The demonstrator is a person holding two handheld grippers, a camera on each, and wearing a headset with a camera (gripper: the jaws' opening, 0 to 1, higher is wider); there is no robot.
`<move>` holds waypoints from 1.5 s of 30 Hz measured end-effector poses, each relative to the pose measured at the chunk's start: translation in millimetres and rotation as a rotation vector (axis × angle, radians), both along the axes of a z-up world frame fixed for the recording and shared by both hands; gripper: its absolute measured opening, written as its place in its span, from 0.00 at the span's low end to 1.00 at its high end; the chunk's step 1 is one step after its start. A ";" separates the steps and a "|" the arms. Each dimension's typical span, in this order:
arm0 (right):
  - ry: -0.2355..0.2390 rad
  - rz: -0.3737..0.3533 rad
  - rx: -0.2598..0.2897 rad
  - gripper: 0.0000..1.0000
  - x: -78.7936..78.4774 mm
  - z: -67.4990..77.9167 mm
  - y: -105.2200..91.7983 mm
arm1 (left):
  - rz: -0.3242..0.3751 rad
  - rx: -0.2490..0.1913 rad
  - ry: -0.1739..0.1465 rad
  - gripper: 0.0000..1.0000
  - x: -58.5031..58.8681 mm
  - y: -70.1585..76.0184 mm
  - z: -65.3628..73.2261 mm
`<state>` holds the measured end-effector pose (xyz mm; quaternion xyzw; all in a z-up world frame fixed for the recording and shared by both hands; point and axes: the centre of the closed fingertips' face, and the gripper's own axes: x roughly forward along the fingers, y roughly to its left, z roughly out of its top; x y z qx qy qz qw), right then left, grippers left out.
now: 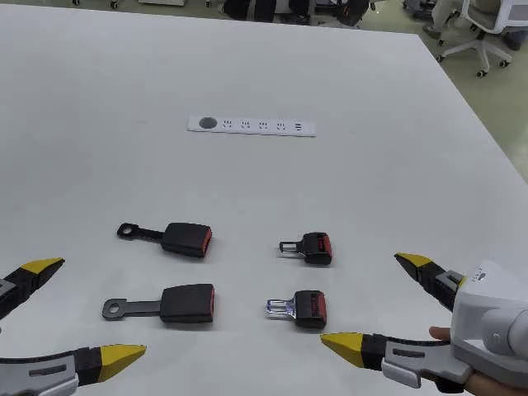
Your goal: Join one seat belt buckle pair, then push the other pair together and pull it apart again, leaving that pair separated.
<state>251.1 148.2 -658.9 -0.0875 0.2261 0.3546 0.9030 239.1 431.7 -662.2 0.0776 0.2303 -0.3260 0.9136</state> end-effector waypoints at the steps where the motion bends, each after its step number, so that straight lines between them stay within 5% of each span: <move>1: 0.001 0.000 0.000 0.99 -0.1 -0.2 -0.2 | 0.000 0.001 0.000 1.00 0.0 0.0 -0.1; 45: -0.011 0.005 -0.016 0.99 -0.8 0.9 -2.7 | -0.012 0.002 0.000 1.00 -2.0 -0.2 -1.3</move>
